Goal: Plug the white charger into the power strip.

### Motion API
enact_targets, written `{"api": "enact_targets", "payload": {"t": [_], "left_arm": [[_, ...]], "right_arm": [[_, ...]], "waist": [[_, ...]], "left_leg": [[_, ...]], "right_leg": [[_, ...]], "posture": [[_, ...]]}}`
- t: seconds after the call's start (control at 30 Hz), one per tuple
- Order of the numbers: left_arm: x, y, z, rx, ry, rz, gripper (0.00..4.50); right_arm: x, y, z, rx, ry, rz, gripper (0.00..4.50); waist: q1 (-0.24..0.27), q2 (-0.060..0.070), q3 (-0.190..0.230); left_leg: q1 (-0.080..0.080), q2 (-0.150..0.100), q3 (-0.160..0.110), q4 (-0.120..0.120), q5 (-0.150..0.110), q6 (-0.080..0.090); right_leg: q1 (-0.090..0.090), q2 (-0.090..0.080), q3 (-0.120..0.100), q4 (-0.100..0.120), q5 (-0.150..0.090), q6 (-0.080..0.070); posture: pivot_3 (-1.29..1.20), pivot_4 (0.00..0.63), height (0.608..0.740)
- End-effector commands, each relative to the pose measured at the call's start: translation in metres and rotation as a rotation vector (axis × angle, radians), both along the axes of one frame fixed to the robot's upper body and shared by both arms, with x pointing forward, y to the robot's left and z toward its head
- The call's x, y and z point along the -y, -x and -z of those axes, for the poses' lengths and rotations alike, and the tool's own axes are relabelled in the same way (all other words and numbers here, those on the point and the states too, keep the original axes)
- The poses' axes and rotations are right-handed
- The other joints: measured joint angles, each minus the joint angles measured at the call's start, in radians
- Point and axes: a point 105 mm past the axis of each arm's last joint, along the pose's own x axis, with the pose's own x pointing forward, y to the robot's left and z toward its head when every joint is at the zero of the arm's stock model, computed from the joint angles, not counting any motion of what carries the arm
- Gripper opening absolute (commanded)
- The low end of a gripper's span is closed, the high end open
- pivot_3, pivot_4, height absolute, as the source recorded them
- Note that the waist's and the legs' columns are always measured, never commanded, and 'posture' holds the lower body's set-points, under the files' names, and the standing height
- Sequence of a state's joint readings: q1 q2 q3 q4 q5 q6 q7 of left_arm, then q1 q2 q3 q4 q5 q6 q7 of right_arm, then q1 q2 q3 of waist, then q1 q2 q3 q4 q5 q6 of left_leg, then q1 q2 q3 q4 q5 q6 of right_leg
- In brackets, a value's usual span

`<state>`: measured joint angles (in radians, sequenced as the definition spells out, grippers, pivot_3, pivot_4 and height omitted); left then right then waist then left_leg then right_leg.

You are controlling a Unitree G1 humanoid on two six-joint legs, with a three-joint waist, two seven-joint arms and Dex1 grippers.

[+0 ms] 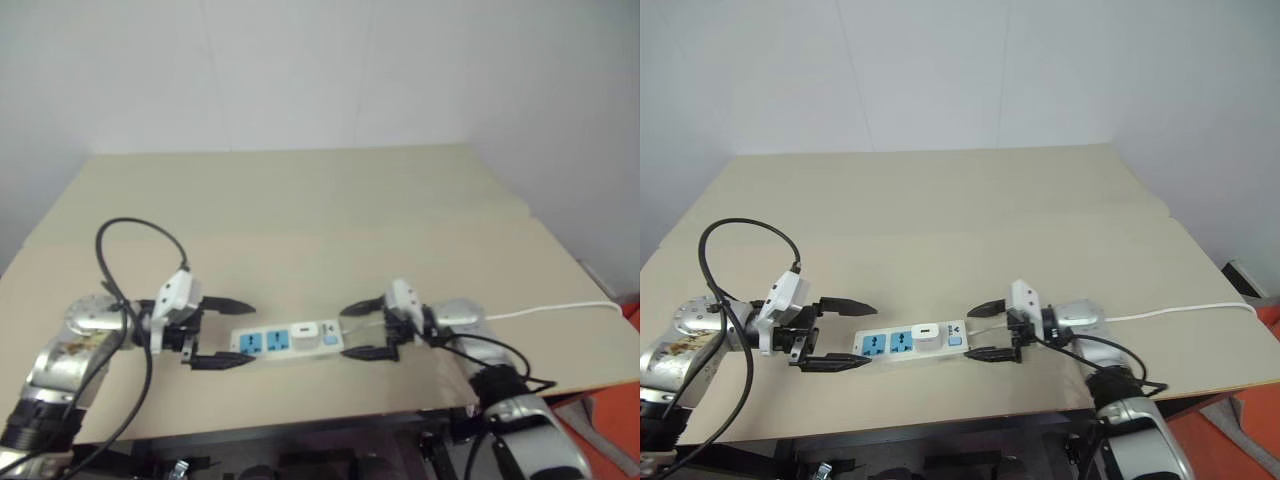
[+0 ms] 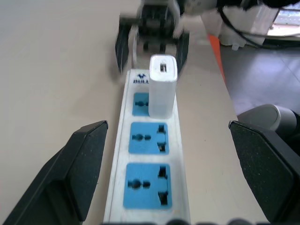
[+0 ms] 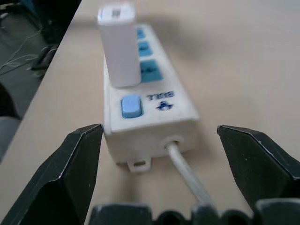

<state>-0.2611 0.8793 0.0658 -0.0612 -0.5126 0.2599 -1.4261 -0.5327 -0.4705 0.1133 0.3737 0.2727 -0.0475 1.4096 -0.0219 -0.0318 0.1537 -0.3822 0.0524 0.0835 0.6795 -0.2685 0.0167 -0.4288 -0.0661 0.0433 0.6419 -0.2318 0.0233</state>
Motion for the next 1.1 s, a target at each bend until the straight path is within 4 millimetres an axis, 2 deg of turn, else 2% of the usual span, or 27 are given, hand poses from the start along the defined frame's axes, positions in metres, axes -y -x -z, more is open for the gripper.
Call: {"api": "enact_targets", "payload": {"t": [0.03,0.3,0.47,0.6,1.1], "left_arm": [[-0.01,0.003,-0.014,0.053,-0.016,-0.011,4.5],[-0.048,0.021,-0.031,0.057,-0.107,-0.119,4.5],[-0.057,0.03,-0.038,0.076,-0.084,-0.229,4.5],[-0.06,0.042,-0.038,0.066,-0.094,-0.274,4.5],[-0.063,0.06,-0.041,0.059,-0.109,-0.325,4.5]], "right_arm": [[0.013,0.006,-0.021,0.04,-0.032,0.042,4.48],[0.061,0.021,-0.041,0.104,0.006,0.227,4.48],[0.076,0.033,-0.046,0.118,0.025,0.297,4.48],[0.079,0.037,-0.044,0.108,0.025,0.309,4.48],[0.069,0.028,-0.042,0.1,0.022,0.259,4.48]], "waist": [[0.001,0.0,0.0],[0.005,-0.001,0.002],[0.007,-0.002,0.002],[0.006,-0.002,0.003],[0.007,-0.003,0.003]], "left_leg": [[0.0,0.0,0.0,0.0,0.0,0.0],[0.0,0.0,0.0,0.0,0.0,0.0],[0.0,0.0,0.0,0.0,0.0,0.0],[0.0,0.0,0.0,0.0,0.0,0.0],[0.0,0.0,0.0,0.0,0.0,0.0]], "right_leg": [[0.0,0.0,0.0,0.0,0.0,0.0],[0.0,0.0,0.0,-0.001,0.0,0.0],[0.0,-0.001,-0.001,-0.001,0.0,0.0],[0.0,-0.001,-0.001,-0.001,0.0,0.0],[0.0,-0.001,-0.001,-0.001,-0.001,0.0]], "posture": [[0.0,0.15,0.74],[0.0,0.15,0.74],[0.0,0.15,0.74],[0.0,0.15,0.74],[0.0,0.15,0.74]]}}
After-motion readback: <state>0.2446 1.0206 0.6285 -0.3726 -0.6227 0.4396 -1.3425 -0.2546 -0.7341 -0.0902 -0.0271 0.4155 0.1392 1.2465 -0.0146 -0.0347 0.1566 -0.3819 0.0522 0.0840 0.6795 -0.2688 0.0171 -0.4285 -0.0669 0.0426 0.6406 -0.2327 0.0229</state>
